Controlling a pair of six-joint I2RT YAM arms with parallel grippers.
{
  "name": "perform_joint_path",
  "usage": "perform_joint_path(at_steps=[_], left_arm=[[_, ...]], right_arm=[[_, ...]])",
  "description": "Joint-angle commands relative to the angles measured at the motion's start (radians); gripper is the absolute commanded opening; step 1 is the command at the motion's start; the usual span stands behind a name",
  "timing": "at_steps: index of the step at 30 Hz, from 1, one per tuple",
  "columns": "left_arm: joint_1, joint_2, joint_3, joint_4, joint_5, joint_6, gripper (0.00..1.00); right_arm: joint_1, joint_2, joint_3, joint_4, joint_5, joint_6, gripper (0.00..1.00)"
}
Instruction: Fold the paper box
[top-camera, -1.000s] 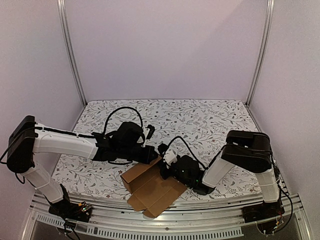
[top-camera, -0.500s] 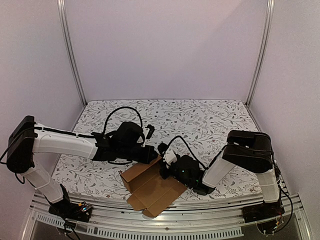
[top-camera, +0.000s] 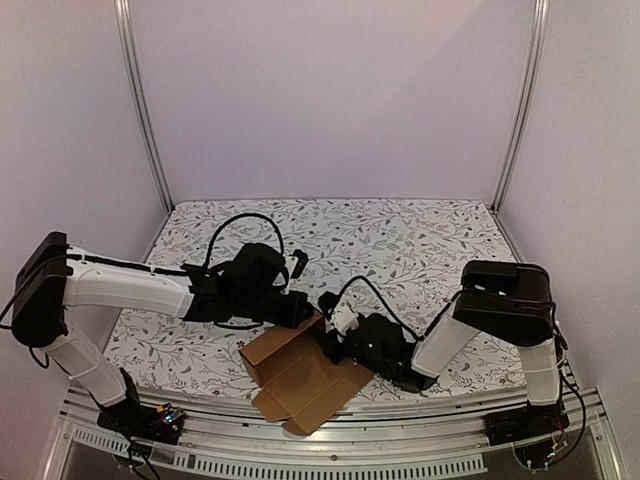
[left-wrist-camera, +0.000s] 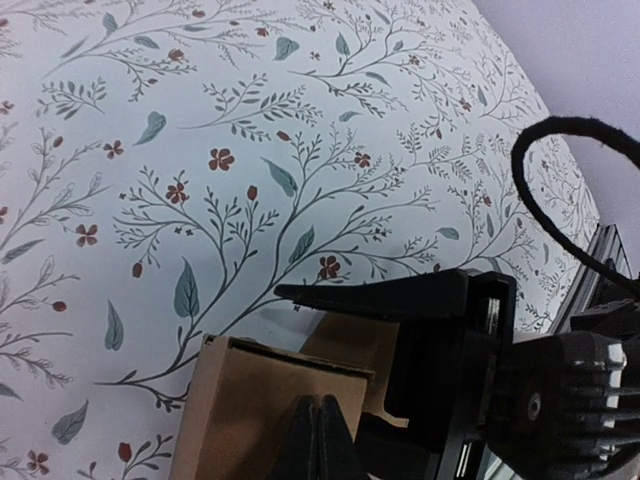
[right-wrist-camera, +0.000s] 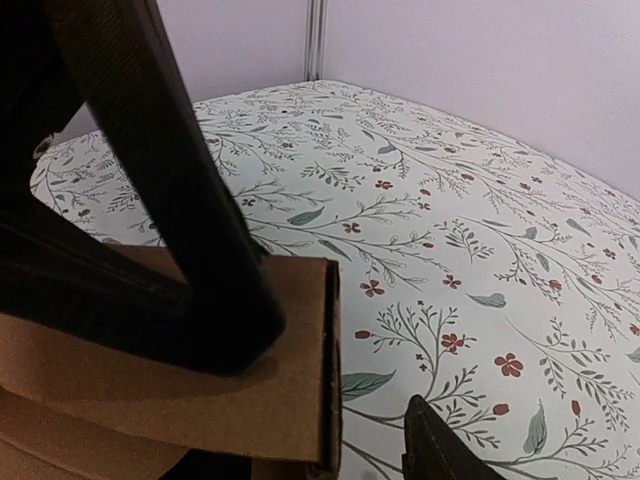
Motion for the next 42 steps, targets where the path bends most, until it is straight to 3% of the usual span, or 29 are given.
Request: perform_joint_path(at_steps=[1,6,16,18,21,26,33,37,42], left_arm=[[0.001,-0.04,-0.011,-0.052,-0.01,0.01,0.0],[0.003,-0.069,-0.002,-0.076,-0.041,0.024,0.0],[0.008,-0.126,0.027,-0.159,-0.083,0.055,0.0],[0.009,-0.144,0.028,-0.188,-0.103,0.064,0.01],[0.011,-0.168,0.029,-0.226,-0.115,0.074,0.09],[0.014,-0.21,0.027,-0.285,-0.099,0.088,0.33],[0.015,-0.26,0.011,-0.364,-0.046,0.104,0.64],[0.018,-0.267,0.006,-0.394,-0.023,0.105,0.67],[0.042,-0.261,-0.02,-0.392,0.011,0.087,0.68]], right_arm=[[0.008,-0.101,-0.054,-0.097,-0.027,0.023,0.54],[0.011,-0.225,-0.135,-0.2,-0.033,0.073,0.61],[-0.007,-0.533,-0.157,-0.759,-0.09,0.22,0.76],[-0.028,-0.613,-0.153,-0.889,-0.12,0.283,0.83],[-0.048,-0.685,-0.135,-1.083,-0.147,0.374,0.98],[-0.053,-0.802,-0.176,-1.286,-0.119,0.534,0.99],[-0.053,-0.995,-0.261,-1.42,-0.242,0.694,0.99],[-0.051,-1.051,-0.286,-1.457,-0.302,0.807,0.99],[0.006,-0.974,-0.247,-1.429,-0.328,0.896,0.99]])
